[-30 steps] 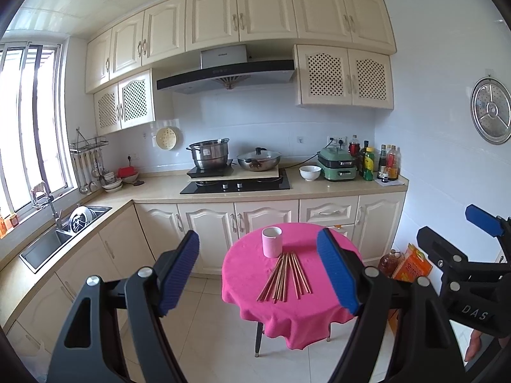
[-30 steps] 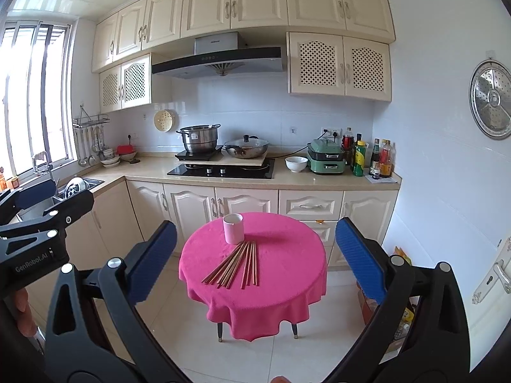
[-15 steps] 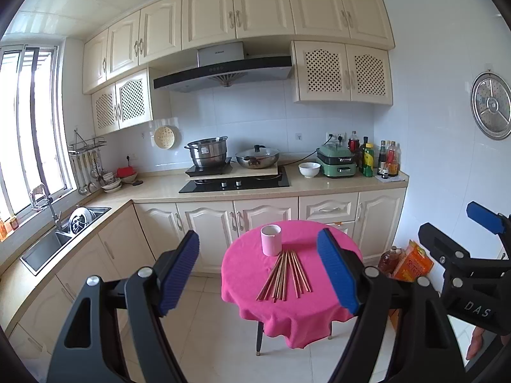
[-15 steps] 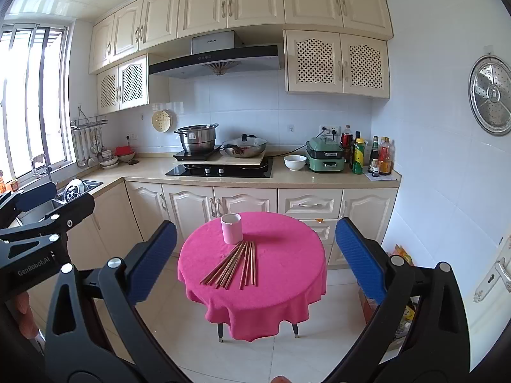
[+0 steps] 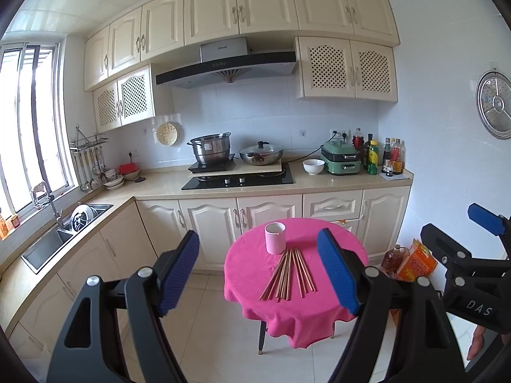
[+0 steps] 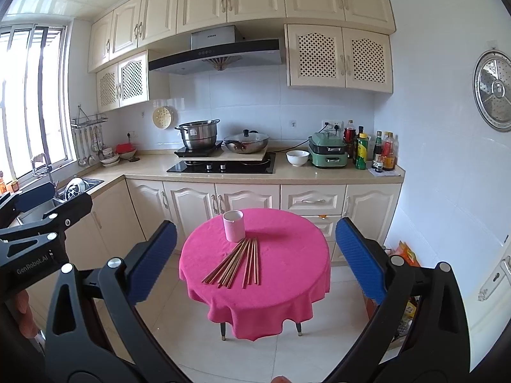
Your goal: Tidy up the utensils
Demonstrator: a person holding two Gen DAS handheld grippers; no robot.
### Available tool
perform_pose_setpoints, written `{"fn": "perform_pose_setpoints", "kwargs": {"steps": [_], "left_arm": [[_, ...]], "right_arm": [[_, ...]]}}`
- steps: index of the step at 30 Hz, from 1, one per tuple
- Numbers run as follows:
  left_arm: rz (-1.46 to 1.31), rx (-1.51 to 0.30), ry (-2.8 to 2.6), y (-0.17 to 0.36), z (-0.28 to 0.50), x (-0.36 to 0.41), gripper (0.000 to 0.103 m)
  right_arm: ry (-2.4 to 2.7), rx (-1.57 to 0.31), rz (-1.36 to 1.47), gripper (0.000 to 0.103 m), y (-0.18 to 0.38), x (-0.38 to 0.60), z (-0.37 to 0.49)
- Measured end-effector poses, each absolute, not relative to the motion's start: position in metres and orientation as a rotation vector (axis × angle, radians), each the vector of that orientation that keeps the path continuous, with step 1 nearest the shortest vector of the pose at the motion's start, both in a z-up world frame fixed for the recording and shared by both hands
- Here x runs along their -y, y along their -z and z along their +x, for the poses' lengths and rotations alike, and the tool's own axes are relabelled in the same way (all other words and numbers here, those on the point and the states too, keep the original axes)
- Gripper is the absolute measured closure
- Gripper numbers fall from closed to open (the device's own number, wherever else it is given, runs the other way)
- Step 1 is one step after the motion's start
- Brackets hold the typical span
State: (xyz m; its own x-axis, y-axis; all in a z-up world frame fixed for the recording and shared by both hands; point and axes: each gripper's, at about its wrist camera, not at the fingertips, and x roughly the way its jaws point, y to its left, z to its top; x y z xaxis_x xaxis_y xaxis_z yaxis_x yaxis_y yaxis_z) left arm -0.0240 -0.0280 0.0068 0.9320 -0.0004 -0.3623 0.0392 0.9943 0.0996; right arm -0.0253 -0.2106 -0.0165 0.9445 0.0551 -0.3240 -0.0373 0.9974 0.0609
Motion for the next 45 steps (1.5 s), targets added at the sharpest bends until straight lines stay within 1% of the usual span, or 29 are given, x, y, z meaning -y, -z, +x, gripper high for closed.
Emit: {"fn": "perform_pose_setpoints", "kwargs": {"steps": [22,32,45], "left_arm": [[0.097,-0.391,0.023,0.006,-0.003,0.015,0.028],[0.098,-0.403,0.033,0.008,0.031,0.000,0.028],[0.127,-0.423,0.089,0.015,0.095,-0.030,0.028]], "right_arm": [[-0.053,-0.364,0.058,0.006,0.024,0.199,-0.005],[-0.051,-0.375,0.066,0.006,0.029,0.184,0.021],[-0.010,-0.401,0.099,0.006,0.034,0.156,0.071]]}}
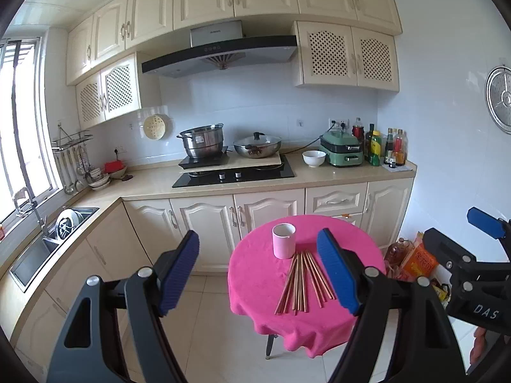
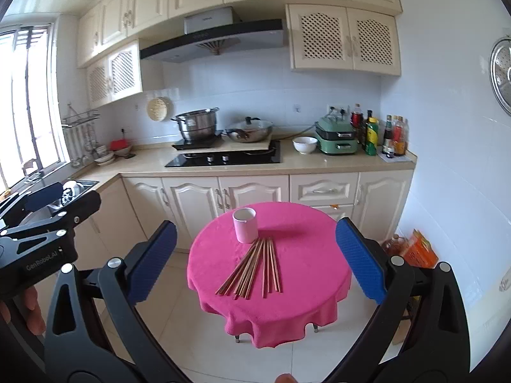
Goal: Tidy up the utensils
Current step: 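Lower both tools toward the wooden chopsticks beside the pink cup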
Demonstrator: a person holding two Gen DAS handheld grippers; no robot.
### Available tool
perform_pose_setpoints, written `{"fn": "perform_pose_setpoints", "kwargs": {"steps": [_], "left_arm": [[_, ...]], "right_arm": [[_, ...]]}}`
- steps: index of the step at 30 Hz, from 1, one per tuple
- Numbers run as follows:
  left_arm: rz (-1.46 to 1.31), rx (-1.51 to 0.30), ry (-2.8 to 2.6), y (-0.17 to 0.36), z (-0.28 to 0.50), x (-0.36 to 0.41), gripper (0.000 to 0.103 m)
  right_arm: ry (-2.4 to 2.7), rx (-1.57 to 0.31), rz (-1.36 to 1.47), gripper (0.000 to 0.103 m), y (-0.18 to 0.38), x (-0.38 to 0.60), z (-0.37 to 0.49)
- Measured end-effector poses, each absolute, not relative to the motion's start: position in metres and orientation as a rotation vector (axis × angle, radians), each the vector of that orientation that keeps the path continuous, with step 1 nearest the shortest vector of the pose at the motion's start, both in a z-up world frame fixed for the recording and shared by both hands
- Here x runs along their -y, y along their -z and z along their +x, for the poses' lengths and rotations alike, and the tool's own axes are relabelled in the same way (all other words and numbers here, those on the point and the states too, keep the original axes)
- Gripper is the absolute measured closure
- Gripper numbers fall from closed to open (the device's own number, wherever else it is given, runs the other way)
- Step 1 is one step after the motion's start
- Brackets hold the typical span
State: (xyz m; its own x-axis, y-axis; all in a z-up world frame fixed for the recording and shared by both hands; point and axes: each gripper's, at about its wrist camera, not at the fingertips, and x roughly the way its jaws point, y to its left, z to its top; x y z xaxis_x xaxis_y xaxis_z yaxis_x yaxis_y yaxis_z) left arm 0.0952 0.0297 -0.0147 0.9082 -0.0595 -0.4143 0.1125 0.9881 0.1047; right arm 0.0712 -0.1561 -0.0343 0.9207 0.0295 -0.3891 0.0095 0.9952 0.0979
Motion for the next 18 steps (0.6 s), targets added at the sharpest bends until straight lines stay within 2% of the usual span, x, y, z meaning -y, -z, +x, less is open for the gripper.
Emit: {"fn": "perform_pose_setpoints", "kwargs": {"steps": [4,11,18], "left_arm": [[0.128,-0.454,0.119,0.027,0.116,-0.038,0.028],[0.107,-0.620,0.149,0.070,0.177,-0.053,0.028],[0.109,-0.855,0.205,0.147,0.266,-0.055,0.028]], "right_arm": [[0.030,-0.432,0.094,0.006,0.044,0.149,0.088],[0.023,-0.568,0.102,0.006,0.080,0.152,0.135],[0.009,-0.704,0.091,0.006,0.135,0.169,0.209]]}}
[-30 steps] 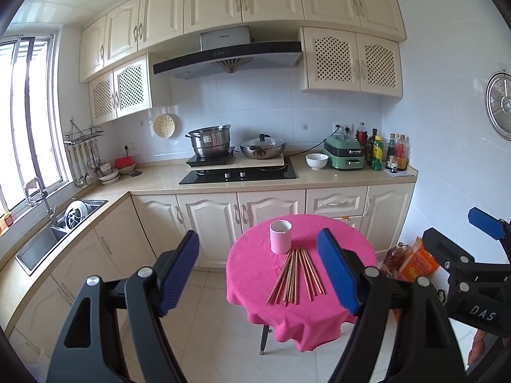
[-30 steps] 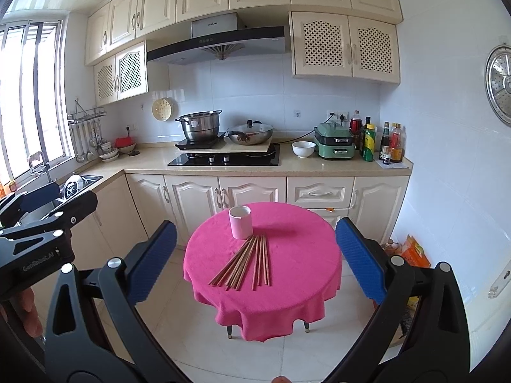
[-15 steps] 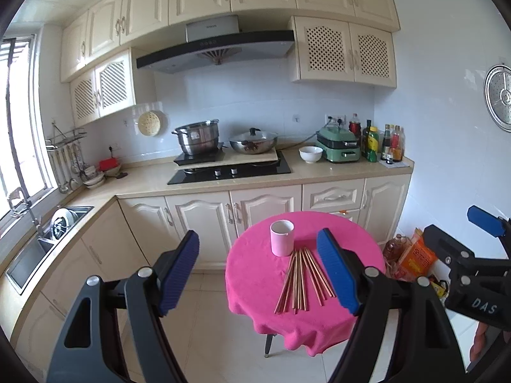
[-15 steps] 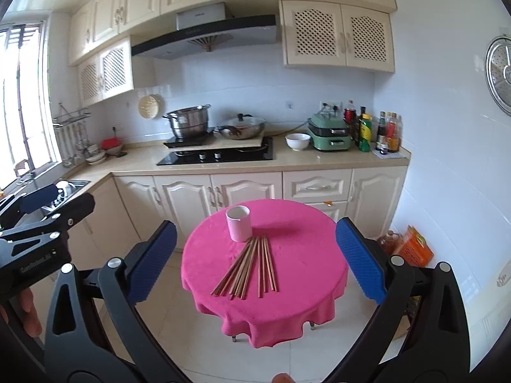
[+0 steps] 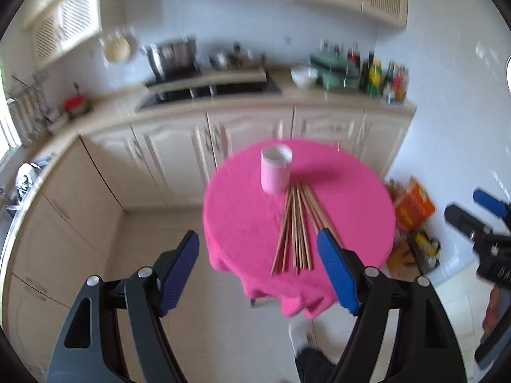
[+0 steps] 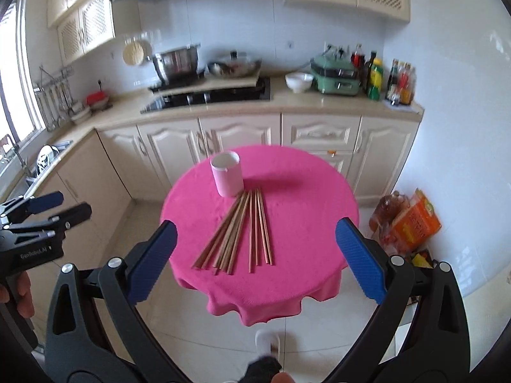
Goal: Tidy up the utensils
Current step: 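Lower both tools toward the wooden chopsticks beside the pink cup, then close the right tool on one chopstick while the left tool grasps another chopstick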
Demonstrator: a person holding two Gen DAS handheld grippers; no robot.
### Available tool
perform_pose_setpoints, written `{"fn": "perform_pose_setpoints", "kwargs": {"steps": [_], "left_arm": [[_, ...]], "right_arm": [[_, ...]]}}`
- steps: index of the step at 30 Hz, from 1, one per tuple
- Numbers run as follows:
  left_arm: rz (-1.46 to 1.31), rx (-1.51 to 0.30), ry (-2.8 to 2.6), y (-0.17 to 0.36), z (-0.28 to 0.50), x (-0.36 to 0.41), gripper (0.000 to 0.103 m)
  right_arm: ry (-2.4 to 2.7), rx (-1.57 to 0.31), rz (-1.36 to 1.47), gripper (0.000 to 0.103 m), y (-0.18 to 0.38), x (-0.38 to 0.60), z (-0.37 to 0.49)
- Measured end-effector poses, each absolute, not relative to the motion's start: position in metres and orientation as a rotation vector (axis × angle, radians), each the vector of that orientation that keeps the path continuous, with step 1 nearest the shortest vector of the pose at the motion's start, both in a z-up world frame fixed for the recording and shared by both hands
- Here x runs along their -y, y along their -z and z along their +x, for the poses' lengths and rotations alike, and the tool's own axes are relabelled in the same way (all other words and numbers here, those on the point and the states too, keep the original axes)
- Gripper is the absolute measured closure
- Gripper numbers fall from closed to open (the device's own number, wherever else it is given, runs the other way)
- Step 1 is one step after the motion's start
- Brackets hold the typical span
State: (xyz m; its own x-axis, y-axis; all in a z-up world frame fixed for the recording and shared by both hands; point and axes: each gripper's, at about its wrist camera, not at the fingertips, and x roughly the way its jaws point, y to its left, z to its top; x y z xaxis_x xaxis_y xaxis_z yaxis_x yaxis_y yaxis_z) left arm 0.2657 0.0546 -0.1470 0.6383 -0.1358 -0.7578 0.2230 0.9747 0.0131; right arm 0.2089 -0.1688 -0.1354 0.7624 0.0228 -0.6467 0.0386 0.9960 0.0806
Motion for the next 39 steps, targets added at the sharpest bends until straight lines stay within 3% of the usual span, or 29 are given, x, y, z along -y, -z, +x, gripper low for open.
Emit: {"fn": "perform_pose_setpoints", "kwargs": {"steps": [3,11,13,15,23,27,39], "left_arm": [[0.114,-0.946,0.237,0.184,0.308,-0.042,0.028],[0.119,-1.186,0.285,0.282,0.425,0.005,0.028],[0.136,-1.248,0.276,0.308,0.448,0.016,0.029],[0.122,-1.306,0.297,0.332,0.468,0.025,0.045],[0.167,-1.465,0.330,0.398,0.489,0.036,0.046],[0.207,-1.493,0.308,0.417,0.497,0.035,0.054],[0.211,-1.502,0.280,0.428,0.528,0.009,0.054]], "right_arm": [[-0.012,-0.775,0.094,0.008,0.168,0.178,0.257],[-0.115,-1.048,0.140,0.037,0.257,0.214,0.383],[-0.142,-1.097,0.126,0.039,0.275,0.221,0.408],[-0.163,-1.147,0.124,0.040,0.295,0.229,0.430],[-0.195,-1.250,0.143,0.040,0.338,0.238,0.468],[-0.215,-1.291,0.153,0.040,0.350,0.234,0.477],[-0.207,-1.341,0.145,0.043,0.371,0.226,0.488]]}}
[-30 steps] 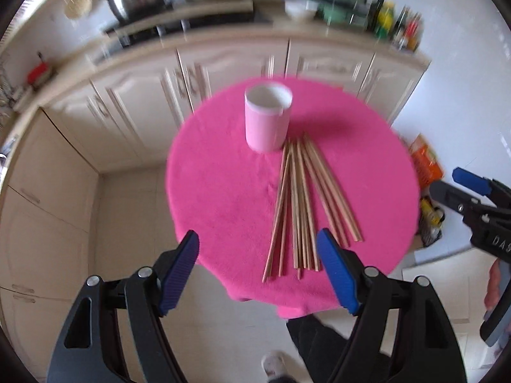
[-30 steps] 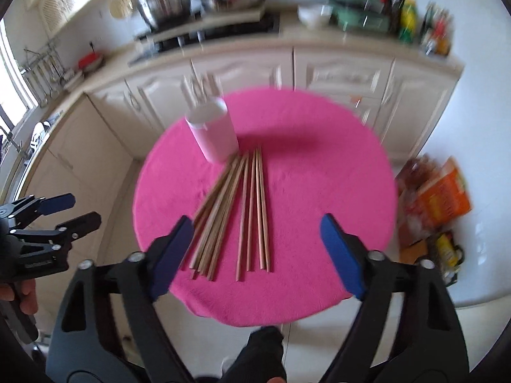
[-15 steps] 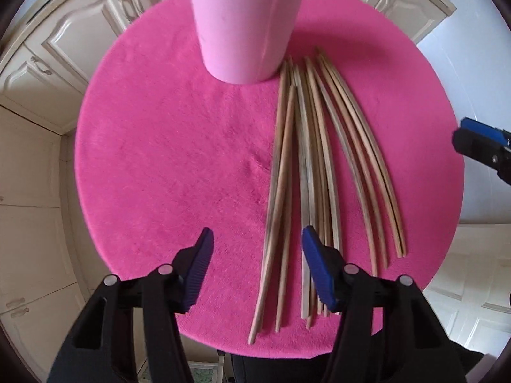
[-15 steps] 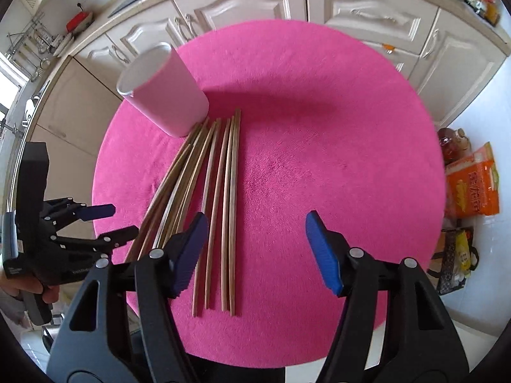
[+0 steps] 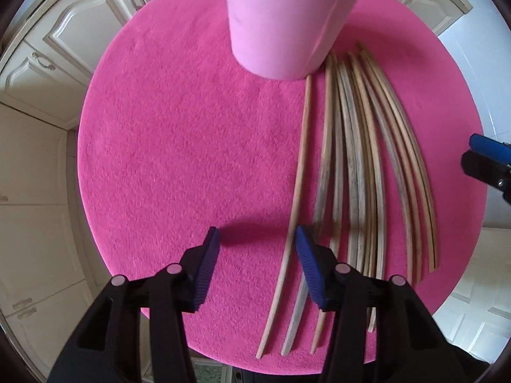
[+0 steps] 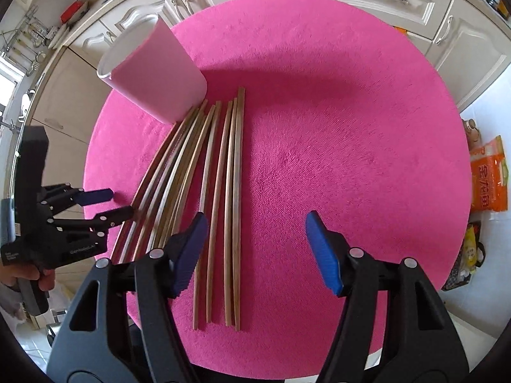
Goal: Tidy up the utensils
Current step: 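Close the right tool on one chopstick while the left tool grasps another chopstick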
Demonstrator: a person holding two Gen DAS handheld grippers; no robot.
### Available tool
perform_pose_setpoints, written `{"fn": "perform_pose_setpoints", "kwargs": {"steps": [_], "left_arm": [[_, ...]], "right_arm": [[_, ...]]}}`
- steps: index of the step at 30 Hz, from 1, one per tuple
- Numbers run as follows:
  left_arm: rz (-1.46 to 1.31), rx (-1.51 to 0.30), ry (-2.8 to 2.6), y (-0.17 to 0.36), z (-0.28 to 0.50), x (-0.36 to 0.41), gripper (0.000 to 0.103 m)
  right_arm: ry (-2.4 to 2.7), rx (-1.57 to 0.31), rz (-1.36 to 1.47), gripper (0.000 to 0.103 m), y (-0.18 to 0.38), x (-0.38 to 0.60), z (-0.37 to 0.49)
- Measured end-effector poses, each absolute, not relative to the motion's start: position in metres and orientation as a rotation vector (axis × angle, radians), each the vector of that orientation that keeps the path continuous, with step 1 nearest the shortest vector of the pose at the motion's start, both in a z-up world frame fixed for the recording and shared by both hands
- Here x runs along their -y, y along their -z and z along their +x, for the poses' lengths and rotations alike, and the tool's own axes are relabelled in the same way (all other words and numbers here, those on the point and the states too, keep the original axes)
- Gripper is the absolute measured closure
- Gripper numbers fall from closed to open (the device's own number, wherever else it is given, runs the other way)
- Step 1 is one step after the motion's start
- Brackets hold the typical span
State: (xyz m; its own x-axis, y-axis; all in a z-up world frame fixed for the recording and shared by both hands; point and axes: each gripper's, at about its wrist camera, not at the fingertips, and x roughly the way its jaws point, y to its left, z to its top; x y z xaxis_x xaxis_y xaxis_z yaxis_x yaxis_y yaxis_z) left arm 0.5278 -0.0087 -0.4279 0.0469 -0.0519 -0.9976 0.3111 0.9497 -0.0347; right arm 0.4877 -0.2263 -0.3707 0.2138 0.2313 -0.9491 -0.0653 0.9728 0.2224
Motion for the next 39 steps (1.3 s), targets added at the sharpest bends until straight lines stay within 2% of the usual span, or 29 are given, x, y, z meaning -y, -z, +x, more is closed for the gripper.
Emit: {"fn": "perform_pose_setpoints", "kwargs": {"steps": [1,3,4,5,6,10,12,18,24,35,39], "left_arm": [[0.220,-1.495,0.281,0.426,0.530,0.011,0.054],[0.239,-1.490,0.289,0.424,0.538,0.017,0.060],[0.248,-1.498,0.295,0.425,0.542,0.020,0.061],[0.258,-1.504,0.297,0.422,0.545,0.025,0.065],[0.260,-1.511,0.305,0.420,0.549,0.028,0.072],[0.270,-1.547,0.334,0.415,0.559,0.046,0.088],[0.262,-1.557,0.352,0.416,0.561,0.052,0.096],[0.232,-1.560,0.355,0.426,0.562,0.055,0.097],[0.199,-1.549,0.372,0.407,0.559,0.022,0.097],[0.139,-1.540,0.379,0.419,0.544,-0.007,0.097],[0.164,-1.537,0.363,0.419,0.542,-0.006,0.097]], "right_arm": [[-0.206,-1.348,0.140,0.048,0.373,0.225,0.490],[-0.204,-1.365,0.119,0.055,0.377,0.221,0.493],[-0.203,-1.382,0.104,0.064,0.381,0.219,0.496],[-0.208,-1.394,0.097,0.068,0.384,0.217,0.499],[-0.208,-1.400,0.091,0.069,0.386,0.215,0.501],[-0.220,-1.412,0.068,0.075,0.390,0.207,0.510],[-0.232,-1.428,0.060,0.082,0.394,0.203,0.517],[-0.241,-1.471,0.032,0.090,0.405,0.194,0.530],[-0.236,-1.494,0.019,0.090,0.409,0.187,0.539],[-0.213,-1.576,0.153,0.092,0.414,0.212,0.550],[-0.193,-1.564,0.007,0.092,0.412,0.192,0.555]]}}
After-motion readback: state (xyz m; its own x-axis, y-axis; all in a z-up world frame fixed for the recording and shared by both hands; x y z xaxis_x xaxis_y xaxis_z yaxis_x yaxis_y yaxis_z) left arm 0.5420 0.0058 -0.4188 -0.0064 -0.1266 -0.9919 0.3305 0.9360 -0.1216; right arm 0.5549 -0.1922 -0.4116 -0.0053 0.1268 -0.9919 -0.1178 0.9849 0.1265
